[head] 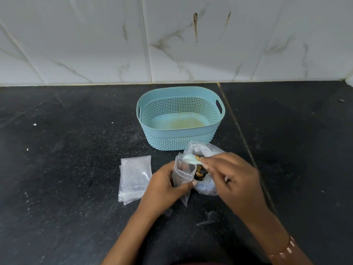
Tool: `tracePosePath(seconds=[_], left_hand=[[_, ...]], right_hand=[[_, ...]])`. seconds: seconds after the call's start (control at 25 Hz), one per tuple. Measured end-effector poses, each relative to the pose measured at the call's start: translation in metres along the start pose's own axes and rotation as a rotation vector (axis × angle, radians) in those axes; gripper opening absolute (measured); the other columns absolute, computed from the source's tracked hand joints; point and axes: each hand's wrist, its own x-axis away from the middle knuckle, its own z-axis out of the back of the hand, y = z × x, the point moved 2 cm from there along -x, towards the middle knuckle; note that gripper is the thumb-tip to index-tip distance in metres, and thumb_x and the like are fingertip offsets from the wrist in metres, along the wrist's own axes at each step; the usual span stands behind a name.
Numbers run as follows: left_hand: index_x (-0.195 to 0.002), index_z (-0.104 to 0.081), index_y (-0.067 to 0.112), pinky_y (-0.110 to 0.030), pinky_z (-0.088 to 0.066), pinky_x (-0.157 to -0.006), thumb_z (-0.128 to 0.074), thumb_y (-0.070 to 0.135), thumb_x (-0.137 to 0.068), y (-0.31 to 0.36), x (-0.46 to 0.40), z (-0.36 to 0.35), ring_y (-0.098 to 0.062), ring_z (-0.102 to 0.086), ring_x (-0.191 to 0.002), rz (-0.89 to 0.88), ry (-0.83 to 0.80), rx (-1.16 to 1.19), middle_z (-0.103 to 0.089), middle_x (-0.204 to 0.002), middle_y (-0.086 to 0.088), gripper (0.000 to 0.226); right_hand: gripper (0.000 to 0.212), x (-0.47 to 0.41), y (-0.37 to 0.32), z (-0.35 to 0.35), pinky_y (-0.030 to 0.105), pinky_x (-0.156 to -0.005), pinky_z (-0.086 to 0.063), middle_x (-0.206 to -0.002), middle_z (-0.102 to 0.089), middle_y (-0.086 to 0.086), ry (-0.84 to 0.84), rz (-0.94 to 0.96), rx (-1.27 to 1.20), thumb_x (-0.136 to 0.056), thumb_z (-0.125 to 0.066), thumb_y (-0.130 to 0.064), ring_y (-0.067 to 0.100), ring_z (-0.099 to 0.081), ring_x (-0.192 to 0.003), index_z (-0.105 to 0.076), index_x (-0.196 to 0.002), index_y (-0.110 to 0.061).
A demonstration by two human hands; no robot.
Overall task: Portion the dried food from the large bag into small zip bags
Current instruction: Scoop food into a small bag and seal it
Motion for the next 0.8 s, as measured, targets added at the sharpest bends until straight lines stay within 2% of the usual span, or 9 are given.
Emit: tracePosePath(seconds=[0.08,0.16,0.28,0.36,0.44,0.52,0.6,0.68,0.8], left_hand=[[-0.087,-0.06,0.039,-0.009,-0.047,-0.073,-0.078,0.018,-0.071,-0.001,0.002,0.0,0.009,-0.063,-0.082,0.015,0.003,0.003,-0.069,-0.086,0.021,0.031],[-0.088,-0.059,0.04,-0.01,-0.049,-0.076,-0.078,0.019,-0.071,-0.001,0.003,-0.001,0.009,-0.063,-0.085,0.018,0.004,-0.007,-0.068,-0.091,0.019,0.033],[-0.088,-0.057,0.042,-0.008,-0.048,-0.076,-0.077,0.017,-0.071,0.0,0.004,-0.001,0.011,-0.062,-0.085,0.013,0.008,-0.003,-0.067,-0.09,0.02,0.036],[-0.088,-0.057,0.042,-0.009,-0.049,-0.077,-0.077,0.017,-0.071,0.0,0.004,-0.001,0.011,-0.062,-0.086,0.015,0.006,0.0,-0.067,-0.091,0.02,0.037],[-0.088,-0.057,0.042,-0.012,-0.05,-0.077,-0.077,0.017,-0.071,0.0,0.004,-0.003,0.008,-0.063,-0.086,0.013,0.014,-0.005,-0.068,-0.092,0.019,0.036],[-0.087,-0.058,0.039,-0.011,-0.049,-0.072,-0.077,0.015,-0.072,0.0,0.005,-0.003,0.007,-0.063,-0.081,0.007,0.041,0.006,-0.068,-0.087,0.017,0.034],[-0.086,-0.059,0.036,-0.013,-0.047,-0.067,-0.074,0.01,-0.073,0.0,0.006,-0.003,0.006,-0.062,-0.074,-0.01,0.06,0.011,-0.068,-0.08,0.016,0.033],[-0.088,-0.061,0.034,-0.02,-0.049,-0.069,-0.073,0.011,-0.073,0.001,0.006,-0.002,0.002,-0.063,-0.076,-0.032,0.077,0.014,-0.07,-0.082,0.011,0.03],[-0.098,-0.063,0.03,-0.033,-0.054,-0.082,-0.075,0.029,-0.066,0.001,0.009,-0.001,-0.01,-0.067,-0.091,-0.039,0.05,0.111,-0.072,-0.095,0.006,0.035]], right_hand=[[0.014,-0.003,0.01,0.01,0.011,-0.064,-0.048,-0.079,-0.069,-0.002,0.142,-0.175,-0.146,-0.081,-0.062,-0.002,0.003,-0.063,-0.071,-0.072,-0.09,-0.006],[0.013,-0.003,0.024,0.013,0.006,-0.059,-0.045,-0.076,-0.067,-0.009,0.195,-0.384,-0.209,-0.08,-0.066,-0.002,-0.001,-0.062,-0.068,-0.071,-0.088,-0.012],[0.013,0.007,0.038,-0.006,0.011,-0.047,-0.041,-0.069,-0.065,-0.008,-0.087,-0.621,-0.122,-0.078,-0.069,-0.008,0.003,-0.057,-0.056,-0.065,-0.077,-0.02],[0.006,0.013,0.039,-0.017,0.011,-0.051,-0.036,-0.072,-0.063,-0.004,-0.191,-0.607,0.041,-0.077,-0.071,-0.013,0.008,-0.055,-0.065,-0.067,-0.076,-0.017],[0.007,0.01,0.034,-0.015,0.012,-0.06,-0.034,-0.075,-0.063,-0.005,-0.123,-0.478,0.113,-0.077,-0.071,-0.021,0.013,-0.051,-0.076,-0.071,-0.078,-0.014],[0.022,0.006,0.023,-0.011,0.013,-0.065,-0.034,-0.075,-0.064,-0.008,-0.111,-0.368,0.016,-0.074,-0.067,-0.039,0.009,-0.048,-0.077,-0.071,-0.078,-0.018],[0.034,0.005,0.009,-0.012,0.013,-0.065,-0.037,-0.071,-0.063,-0.012,-0.199,-0.343,-0.095,-0.068,-0.06,-0.053,0.003,-0.049,-0.077,-0.07,-0.075,-0.022],[0.03,0.007,-0.002,-0.017,0.013,-0.063,-0.039,-0.069,-0.062,-0.012,-0.22,-0.274,-0.097,-0.069,-0.059,-0.05,0.002,-0.049,-0.074,-0.068,-0.073,-0.021],[0.02,0.008,-0.001,-0.019,0.01,-0.062,-0.038,-0.067,-0.062,-0.01,-0.113,-0.259,-0.144,-0.075,-0.056,-0.034,0.003,-0.048,-0.069,-0.066,-0.07,-0.018]])
